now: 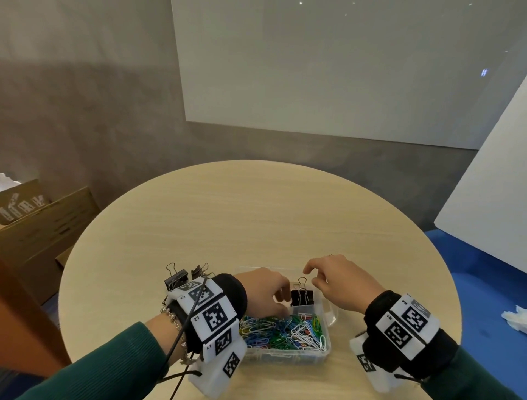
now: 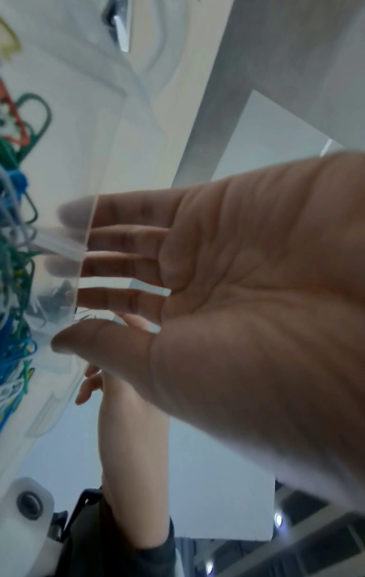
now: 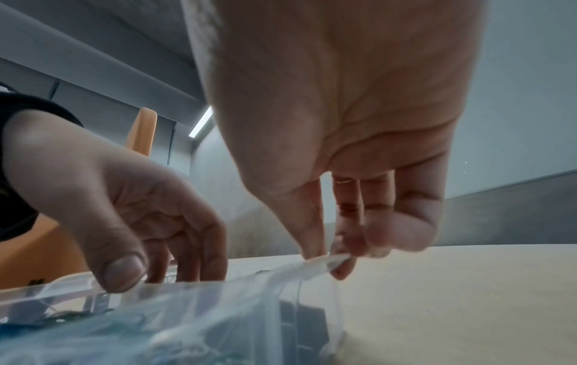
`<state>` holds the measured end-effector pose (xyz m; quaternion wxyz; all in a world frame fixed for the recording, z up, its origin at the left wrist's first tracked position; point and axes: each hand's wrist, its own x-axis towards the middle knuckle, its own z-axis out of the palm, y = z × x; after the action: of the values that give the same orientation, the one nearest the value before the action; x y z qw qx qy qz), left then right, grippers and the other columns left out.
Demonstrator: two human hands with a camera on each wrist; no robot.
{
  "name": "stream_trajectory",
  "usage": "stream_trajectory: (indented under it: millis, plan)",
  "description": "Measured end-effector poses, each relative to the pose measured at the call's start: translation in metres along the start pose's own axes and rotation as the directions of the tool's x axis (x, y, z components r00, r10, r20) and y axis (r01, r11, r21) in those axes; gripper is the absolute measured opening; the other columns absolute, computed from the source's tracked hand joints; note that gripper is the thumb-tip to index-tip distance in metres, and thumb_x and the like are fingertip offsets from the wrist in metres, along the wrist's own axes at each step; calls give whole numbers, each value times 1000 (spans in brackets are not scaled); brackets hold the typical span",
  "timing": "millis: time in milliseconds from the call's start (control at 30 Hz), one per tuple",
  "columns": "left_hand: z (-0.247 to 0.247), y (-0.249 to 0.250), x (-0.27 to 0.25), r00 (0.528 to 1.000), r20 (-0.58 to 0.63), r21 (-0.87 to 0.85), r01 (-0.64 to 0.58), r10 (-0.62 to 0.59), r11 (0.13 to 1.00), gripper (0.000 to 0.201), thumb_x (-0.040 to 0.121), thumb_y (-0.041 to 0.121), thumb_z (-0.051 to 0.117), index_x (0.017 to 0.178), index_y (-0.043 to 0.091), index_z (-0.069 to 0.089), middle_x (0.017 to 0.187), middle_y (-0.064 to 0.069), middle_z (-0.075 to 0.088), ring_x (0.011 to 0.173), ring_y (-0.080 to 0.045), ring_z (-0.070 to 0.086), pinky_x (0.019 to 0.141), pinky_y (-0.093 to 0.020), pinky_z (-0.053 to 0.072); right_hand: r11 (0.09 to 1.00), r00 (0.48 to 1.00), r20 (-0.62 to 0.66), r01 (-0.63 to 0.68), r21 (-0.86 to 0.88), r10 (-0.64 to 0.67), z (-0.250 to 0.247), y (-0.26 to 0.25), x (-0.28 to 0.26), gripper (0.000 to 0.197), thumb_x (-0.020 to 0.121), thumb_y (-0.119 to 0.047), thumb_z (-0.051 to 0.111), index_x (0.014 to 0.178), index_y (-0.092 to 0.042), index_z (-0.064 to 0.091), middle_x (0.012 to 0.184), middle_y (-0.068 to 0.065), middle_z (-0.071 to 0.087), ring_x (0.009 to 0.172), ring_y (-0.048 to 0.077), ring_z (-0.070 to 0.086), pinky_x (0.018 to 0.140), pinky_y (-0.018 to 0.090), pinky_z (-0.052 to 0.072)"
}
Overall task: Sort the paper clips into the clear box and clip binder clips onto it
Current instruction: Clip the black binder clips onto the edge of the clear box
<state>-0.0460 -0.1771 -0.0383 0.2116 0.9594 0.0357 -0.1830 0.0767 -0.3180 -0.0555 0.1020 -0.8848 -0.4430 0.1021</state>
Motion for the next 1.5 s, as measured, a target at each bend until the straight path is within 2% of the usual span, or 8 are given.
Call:
stream_trajectory:
  millis: [133,267,400,600,767,1167,1300,1500]
  plan:
    - [1,1,1,999,21,-36,33,-32,999,43,90,38,60,125,14,51,125,-3,60,109,-20,58,97,-37,48,999,1000,-5,15,32,-15,1,3,-4,24,96,-25,47,119,-28,53,97,0,63,92,18,57,82,35,48]
    - [-1,4,1,999,42,-48,-16,18,999,46,91,37,60,130,15,49,131,-1,56,115,-18,56,99,-33,45,999,998,-41,41,14,-40,1,2,-6,24,95,-26,49,119,-29,48,94,-4,63,86,17,55,78,36,49]
    - [-18,-6,-6,1000,-7,-67,20,-20,998,41,93,35,57,129,18,52,129,1,57,113,-14,56,99,-30,44,999,996,-75,43,1,-43,3,1,-8,27,96,-28,50,122,-32,44,94,-5,65,89,18,59,77,37,51]
    - [-54,-60,-28,957,-183,32,236,-226,971,37,90,31,63,124,20,54,122,3,60,101,-14,58,90,-29,48,999,994,-102,34,-5,-35,6,1,-8,37,96,-29,50,132,-32,43,100,-7,66,95,16,59,80,32,49]
    - [-49,-93,-36,934,-94,131,355,-345,926,40,85,31,69,122,24,56,121,5,58,104,-14,57,90,-28,48,997,994,-98,30,-67,-37,7,0,-6,34,97,-29,47,132,-30,49,108,-6,66,102,17,60,82,32,48]
    - [-48,-108,-27,926,-191,100,350,-327,931,18,82,21,72,99,14,71,93,0,71,78,-12,61,73,-23,48,996,996,-79,24,-90,-31,7,-1,-7,36,98,-29,45,134,-31,47,108,-7,67,102,17,61,82,31,49]
    - [-50,-109,-24,911,-280,118,346,-304,931,13,84,8,64,90,12,75,68,7,60,72,-12,61,75,-25,55,994,996,-87,16,-108,-25,7,0,-6,36,98,-28,44,133,-31,48,111,-5,66,101,19,61,80,32,49]
    - [-51,-107,-24,936,-195,162,326,-294,931,9,83,20,69,90,18,75,90,2,73,77,-11,63,75,-26,55,993,996,-85,11,-116,-21,8,-1,-6,36,98,-30,45,134,-31,47,116,-3,65,103,20,61,81,32,49]
